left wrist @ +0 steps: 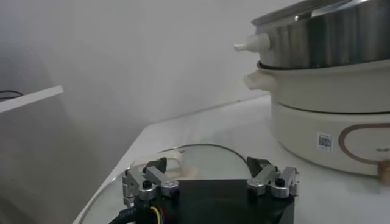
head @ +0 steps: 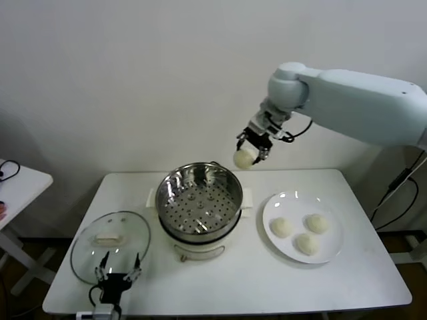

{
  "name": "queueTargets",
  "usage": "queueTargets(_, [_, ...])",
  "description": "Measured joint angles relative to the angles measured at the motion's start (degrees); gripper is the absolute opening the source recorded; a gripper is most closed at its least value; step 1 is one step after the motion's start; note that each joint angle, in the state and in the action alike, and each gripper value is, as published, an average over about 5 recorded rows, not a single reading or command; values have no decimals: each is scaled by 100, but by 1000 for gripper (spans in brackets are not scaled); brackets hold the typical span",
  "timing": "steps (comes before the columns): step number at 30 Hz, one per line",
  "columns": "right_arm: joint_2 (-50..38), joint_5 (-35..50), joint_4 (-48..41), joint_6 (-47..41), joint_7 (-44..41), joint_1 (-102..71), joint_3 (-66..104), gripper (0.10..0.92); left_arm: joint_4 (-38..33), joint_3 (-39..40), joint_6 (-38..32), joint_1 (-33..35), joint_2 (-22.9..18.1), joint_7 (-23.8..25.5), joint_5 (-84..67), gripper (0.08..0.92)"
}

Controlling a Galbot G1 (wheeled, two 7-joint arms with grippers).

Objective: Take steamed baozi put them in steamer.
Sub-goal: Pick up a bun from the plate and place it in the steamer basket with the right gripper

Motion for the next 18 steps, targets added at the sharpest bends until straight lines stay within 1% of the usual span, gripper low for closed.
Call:
queueTargets(9, [866, -557, -625, 724, 220, -448, -84, 645, 23, -31, -27, -10, -73, -21, 21, 823])
queueTargets(18, [1406, -1232, -1436, 1238, 360, -1131, 52, 645, 89, -1, -54, -33, -134, -51, 89, 823])
